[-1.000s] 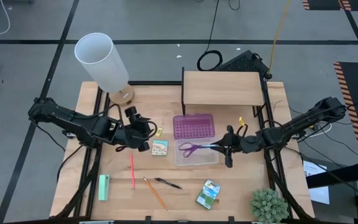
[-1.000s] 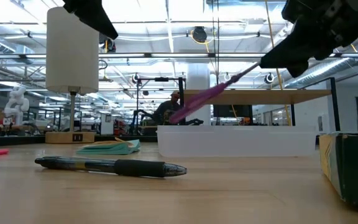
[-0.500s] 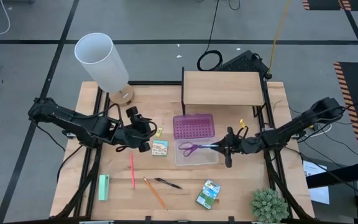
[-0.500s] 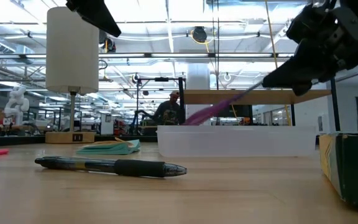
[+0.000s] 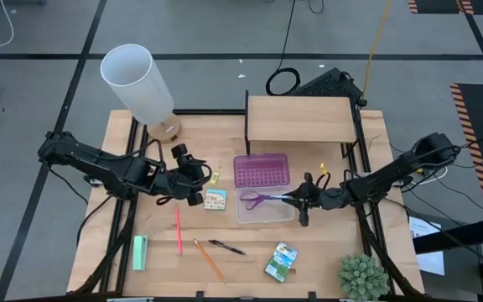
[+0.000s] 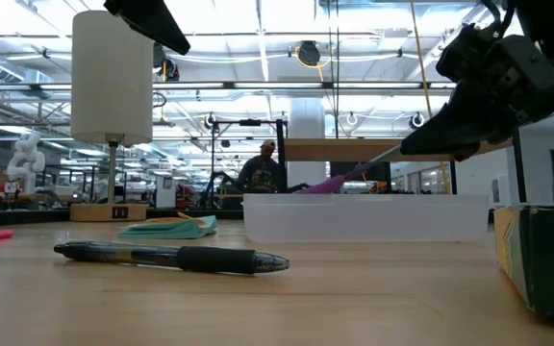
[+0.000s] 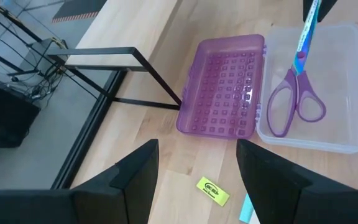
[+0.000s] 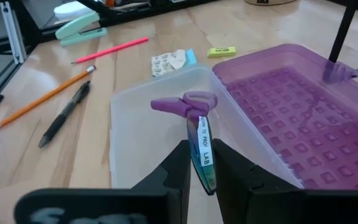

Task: Pack school essentials
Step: Put the purple scissors into the purple supply box

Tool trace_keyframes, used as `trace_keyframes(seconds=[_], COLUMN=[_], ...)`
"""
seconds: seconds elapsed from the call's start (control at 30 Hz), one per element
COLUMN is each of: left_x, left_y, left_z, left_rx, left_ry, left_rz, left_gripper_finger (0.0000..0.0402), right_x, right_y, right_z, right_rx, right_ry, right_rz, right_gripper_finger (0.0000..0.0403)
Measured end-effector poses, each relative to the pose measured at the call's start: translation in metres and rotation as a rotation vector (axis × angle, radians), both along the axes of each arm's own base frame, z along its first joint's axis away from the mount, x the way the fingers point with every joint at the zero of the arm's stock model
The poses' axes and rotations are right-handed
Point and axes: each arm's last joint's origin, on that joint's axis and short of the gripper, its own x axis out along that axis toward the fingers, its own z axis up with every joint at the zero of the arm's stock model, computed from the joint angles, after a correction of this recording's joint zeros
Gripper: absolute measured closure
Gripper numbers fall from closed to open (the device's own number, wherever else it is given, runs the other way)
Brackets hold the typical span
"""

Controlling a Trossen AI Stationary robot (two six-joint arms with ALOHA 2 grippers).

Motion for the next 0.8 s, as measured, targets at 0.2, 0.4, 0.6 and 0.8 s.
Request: trace_keyframes(seconds=[0.2,0.4,0.6,0.8], left_x=[0.000,0.000,0.000,0.000], left_y=[0.000,0.000,0.000,0.000], left_z=[0.000,0.000,0.000,-0.001], left_rx=[0.000,-0.001,-0.009,-0.014], left_ry=[0.000,-0.001,-0.001,0.002], left_rz=[0.000,0.000,-0.001,0.005], left_gripper_finger=[0.0181,0.0181,0.0181,0.0181], right_x=[0.001,0.001,0.001,-0.011], right_y=[0.000,0.001,0.001,0.000], right_z=[-0.003,-0.008,-0.008,-0.003], right_rx=[0.005,0.043,0.049,0.117], right_ry=[0.011,0.031,0.039,0.129], right_rz=[-0.006,-0.022,-0.016,0.071], right_gripper_finger=[0.0303,0.0251,0.0223,0.0230])
